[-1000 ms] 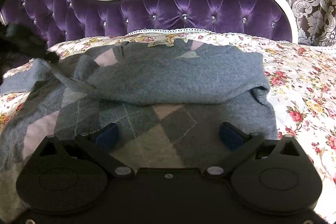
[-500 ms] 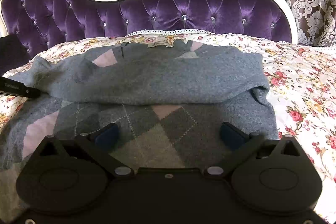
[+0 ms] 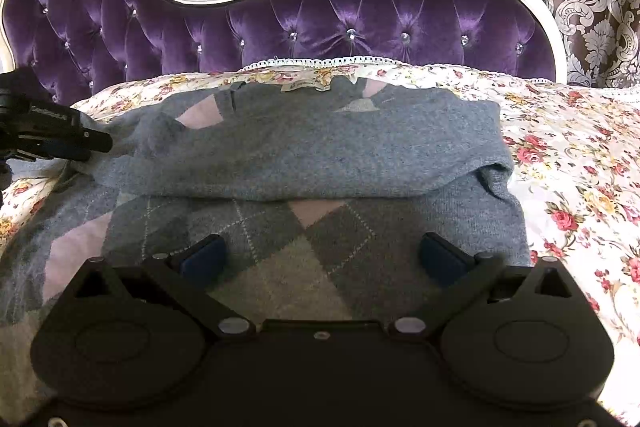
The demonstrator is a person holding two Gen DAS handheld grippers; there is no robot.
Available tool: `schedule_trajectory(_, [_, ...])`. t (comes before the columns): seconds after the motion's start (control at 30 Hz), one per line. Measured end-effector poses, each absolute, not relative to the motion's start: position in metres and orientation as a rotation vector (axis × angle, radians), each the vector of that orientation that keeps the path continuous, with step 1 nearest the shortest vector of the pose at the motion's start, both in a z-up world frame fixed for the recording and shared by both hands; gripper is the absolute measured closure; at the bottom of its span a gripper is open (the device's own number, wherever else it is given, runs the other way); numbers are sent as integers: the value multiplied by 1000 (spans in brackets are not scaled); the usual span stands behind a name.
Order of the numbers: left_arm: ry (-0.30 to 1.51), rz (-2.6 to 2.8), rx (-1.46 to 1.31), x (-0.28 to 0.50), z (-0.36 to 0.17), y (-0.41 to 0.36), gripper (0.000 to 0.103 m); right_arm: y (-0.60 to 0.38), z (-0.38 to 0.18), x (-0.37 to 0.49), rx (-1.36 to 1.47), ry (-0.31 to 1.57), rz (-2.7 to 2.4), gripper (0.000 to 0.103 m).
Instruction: Fold small clothes
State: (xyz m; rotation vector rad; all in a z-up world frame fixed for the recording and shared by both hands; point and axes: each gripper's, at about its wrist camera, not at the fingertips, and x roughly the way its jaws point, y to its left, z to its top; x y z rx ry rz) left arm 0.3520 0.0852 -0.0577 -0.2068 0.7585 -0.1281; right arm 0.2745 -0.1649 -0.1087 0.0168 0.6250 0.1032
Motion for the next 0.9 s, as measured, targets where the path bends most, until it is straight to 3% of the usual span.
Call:
schedule_trajectory(0.17, [655, -86, -182, 326, -44, 88, 103, -165, -109, 275, 16, 625, 103, 0])
schedule_trajectory(0.37, [692, -141, -207, 323, -45, 100, 101, -165, -109, 275, 17, 625, 103, 0])
schedule_trajectory(0.43, [700, -152, -232, 328, -47, 102, 93, -165, -109, 275, 17, 625, 103, 0])
schedule_trajectory(0.5, [731, -162, -219, 335, -52, 99, 67, -165, -109, 275, 17, 625, 103, 0])
schedule_trajectory(0.9, [756, -120, -23, 347, -64, 78, 57, -165, -109, 275, 18, 625, 104, 0])
